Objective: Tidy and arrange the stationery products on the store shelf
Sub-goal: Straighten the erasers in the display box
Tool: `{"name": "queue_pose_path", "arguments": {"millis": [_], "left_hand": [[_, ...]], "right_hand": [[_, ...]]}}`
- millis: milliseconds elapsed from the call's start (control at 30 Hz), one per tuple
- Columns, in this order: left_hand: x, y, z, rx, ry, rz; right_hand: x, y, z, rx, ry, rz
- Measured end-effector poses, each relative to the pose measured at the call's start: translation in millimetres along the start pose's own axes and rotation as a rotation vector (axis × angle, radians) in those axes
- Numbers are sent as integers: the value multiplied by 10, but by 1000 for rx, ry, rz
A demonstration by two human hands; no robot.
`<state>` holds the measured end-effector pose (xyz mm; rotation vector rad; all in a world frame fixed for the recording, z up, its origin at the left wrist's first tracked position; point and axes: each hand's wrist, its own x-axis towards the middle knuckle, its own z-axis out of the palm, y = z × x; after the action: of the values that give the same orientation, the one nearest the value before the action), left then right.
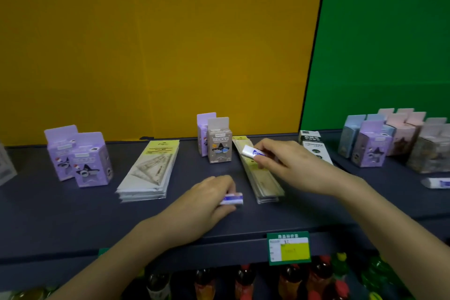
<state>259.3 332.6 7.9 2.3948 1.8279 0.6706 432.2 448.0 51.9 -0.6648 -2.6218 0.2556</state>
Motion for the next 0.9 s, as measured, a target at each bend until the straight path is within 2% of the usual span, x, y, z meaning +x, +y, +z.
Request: {"name": "queue_pose_path", "arguments": {"millis": [133,433,667,900], "left_hand": [[41,-7,-107,-42,-24,-41],[340,381,-111,-233,-73,84],[904,987,234,-172,-67,283],[1598,1958,894,-223,-18,375]], "right_hand": [[-274,38,-108,60,-20,79],[-1054,298,-245,119,53,289],[-1846,797,-693,48,142,386],[-2756,1550,-1254,-71,191,393]]}}
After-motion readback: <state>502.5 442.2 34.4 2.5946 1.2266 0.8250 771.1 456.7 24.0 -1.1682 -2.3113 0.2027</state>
